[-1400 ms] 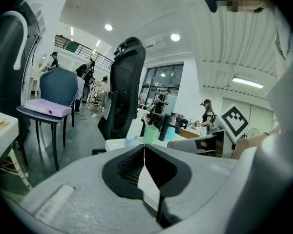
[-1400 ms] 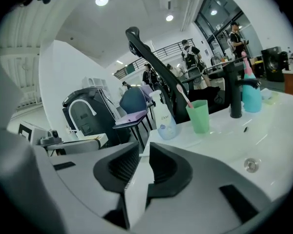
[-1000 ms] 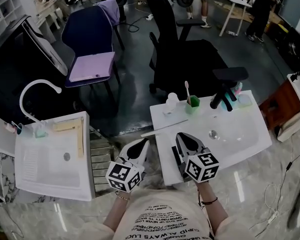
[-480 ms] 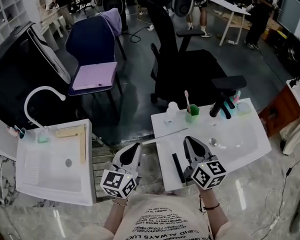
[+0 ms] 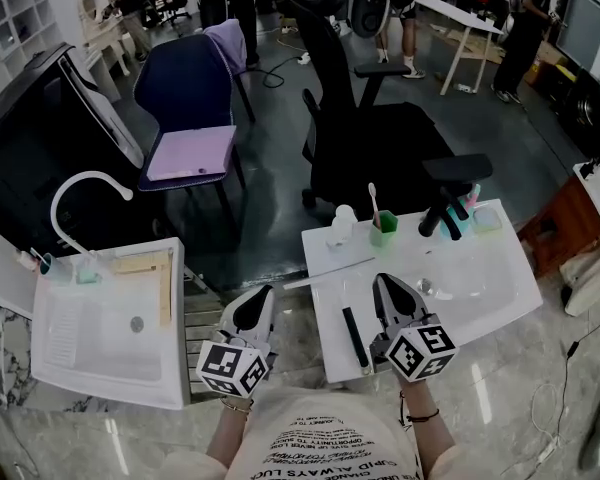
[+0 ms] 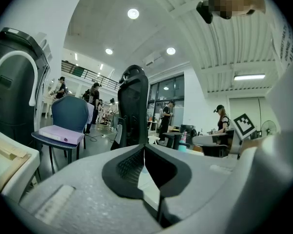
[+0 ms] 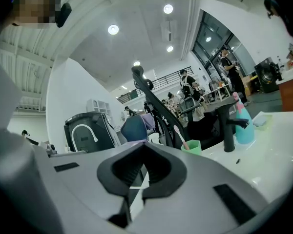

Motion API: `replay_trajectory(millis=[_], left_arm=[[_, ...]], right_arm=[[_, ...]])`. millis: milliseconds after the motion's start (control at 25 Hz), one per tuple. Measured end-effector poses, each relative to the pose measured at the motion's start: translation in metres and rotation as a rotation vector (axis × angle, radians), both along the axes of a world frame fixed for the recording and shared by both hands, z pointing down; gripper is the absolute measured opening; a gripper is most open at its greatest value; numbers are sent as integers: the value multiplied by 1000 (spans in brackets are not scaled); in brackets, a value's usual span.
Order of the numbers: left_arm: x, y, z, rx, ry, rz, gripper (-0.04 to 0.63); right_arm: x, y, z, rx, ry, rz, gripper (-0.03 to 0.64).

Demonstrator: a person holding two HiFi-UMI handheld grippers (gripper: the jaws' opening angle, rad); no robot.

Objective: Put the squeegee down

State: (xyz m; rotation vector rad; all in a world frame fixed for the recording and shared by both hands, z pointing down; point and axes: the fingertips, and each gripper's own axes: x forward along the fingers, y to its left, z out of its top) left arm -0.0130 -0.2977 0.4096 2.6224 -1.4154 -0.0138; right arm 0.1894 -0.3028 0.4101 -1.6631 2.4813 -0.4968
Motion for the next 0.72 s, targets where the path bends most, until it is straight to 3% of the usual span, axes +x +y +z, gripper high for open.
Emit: replay_trajectory(millis=[720], left_arm=[[-2,3,14,-26,-23,-62,23]], right_arm=[[20,1,13,-10,46,4,5]])
